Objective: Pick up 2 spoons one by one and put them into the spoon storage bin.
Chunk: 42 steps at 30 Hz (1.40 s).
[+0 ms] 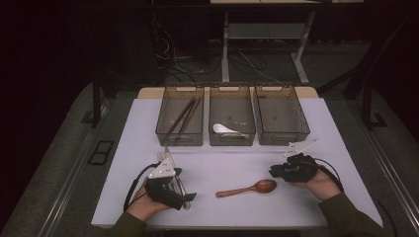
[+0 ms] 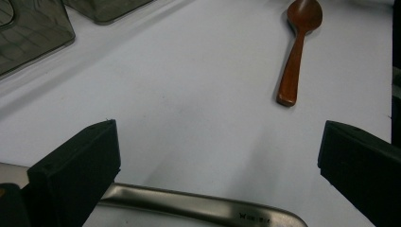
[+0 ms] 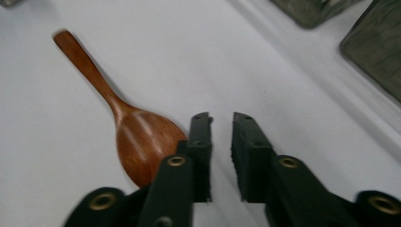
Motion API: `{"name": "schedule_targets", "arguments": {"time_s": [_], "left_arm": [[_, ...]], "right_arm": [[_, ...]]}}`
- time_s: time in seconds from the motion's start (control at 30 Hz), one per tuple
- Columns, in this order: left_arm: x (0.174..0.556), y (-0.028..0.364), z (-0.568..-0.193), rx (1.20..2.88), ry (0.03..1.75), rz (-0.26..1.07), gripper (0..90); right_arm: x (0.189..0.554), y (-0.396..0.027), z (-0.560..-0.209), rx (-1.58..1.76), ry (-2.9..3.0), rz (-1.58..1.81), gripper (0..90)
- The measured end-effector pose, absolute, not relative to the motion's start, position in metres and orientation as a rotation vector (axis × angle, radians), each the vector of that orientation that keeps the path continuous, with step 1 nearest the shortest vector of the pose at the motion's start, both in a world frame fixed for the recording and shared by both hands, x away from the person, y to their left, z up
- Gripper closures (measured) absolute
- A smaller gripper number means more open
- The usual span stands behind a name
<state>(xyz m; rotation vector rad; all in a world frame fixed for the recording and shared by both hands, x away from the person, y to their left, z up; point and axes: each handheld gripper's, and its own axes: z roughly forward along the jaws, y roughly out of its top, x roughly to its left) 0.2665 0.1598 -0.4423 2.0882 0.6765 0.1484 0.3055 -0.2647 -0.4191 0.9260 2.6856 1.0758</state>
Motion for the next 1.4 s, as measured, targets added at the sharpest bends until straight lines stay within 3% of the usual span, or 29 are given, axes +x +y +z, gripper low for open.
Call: {"name": "schedule_targets", "arguments": {"time_s": [0.23, 0.4, 1.1, 1.4], "left_arm": [[0.267, 0.159, -0.443, 2.088, 0.678, 0.145, 0.0], [0.267, 0.158, -0.443, 2.093, 0.671, 0.145, 0.0], [0.267, 0.158, -0.444, 2.095, 0.671, 0.137, 0.0], [0.267, 0.157, -0.444, 2.102, 0.669, 0.137, 0.0]], "right_arm": [[0.291, -0.270, -0.416, 0.930, 2.680, 1.177, 55.1], [0.287, -0.264, -0.424, 0.924, 2.693, 1.159, 50.0], [0.289, -0.248, -0.439, 0.848, 2.804, 1.062, 48.6], [0.285, -0.245, -0.440, 0.777, 2.854, 1.023, 54.4]]}}
